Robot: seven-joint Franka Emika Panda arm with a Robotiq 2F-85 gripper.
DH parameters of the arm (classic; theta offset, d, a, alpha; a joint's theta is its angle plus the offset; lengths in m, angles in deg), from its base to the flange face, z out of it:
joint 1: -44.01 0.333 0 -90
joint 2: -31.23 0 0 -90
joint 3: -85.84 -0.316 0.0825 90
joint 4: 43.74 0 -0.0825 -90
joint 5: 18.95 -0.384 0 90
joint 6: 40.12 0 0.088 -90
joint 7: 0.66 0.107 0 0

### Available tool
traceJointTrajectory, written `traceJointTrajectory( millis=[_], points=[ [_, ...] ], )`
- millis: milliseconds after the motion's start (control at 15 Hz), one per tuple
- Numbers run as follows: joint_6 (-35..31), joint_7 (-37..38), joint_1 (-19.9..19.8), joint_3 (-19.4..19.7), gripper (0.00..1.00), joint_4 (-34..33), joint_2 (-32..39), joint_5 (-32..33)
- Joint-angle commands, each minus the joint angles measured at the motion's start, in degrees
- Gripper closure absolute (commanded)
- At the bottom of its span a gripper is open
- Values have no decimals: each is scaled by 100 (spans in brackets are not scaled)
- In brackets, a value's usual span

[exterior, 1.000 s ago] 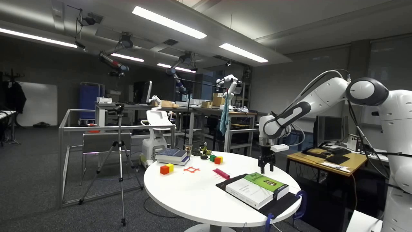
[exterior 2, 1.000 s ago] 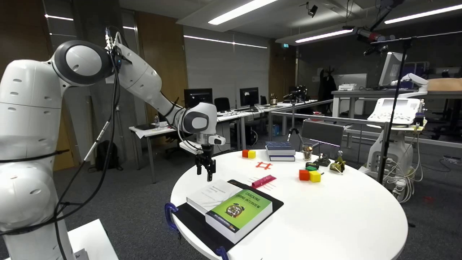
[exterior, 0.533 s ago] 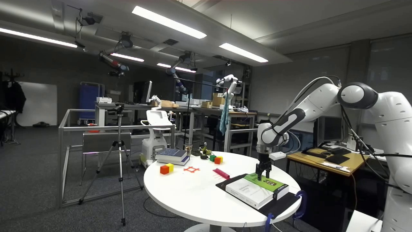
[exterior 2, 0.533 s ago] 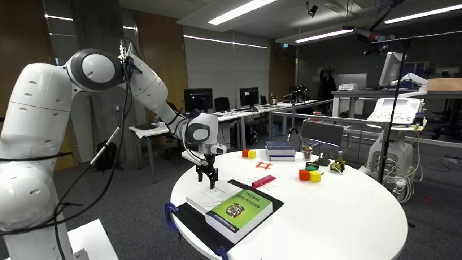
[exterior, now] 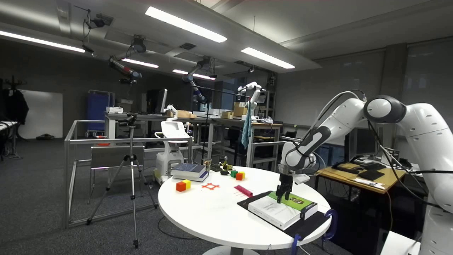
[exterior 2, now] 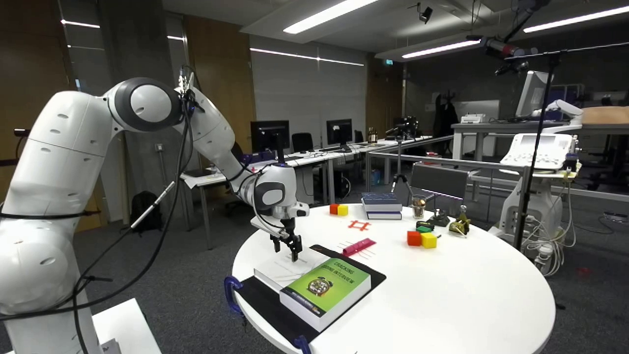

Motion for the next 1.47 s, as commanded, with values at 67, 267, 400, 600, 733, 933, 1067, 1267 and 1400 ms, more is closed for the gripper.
traceJointTrajectory(
  millis=[67, 267, 400, 600, 733, 933, 1067, 1267, 1400],
  points=[
    [-710, -309, -251, -169, 0, 56, 201, -85],
    [-580, -721, -560, -447, 0, -21, 319, -287],
    [-418, -1191, -891, -750, 0, -99, 350, -597],
    [-274, -1768, -1272, -1063, 0, -195, 399, -1013],
    [-260, -1992, -1397, -1141, 0, -229, 420, -1170],
    [-269, -2226, -1515, -1208, 0, -242, 432, -1312],
    [-296, -2318, -1540, -1208, 0, -249, 462, -1328],
    [-401, -2282, -1487, -1149, 0, -241, 520, -1275],
    [-478, -2254, -1479, -1146, 0, -242, 554, -1285]
  ],
)
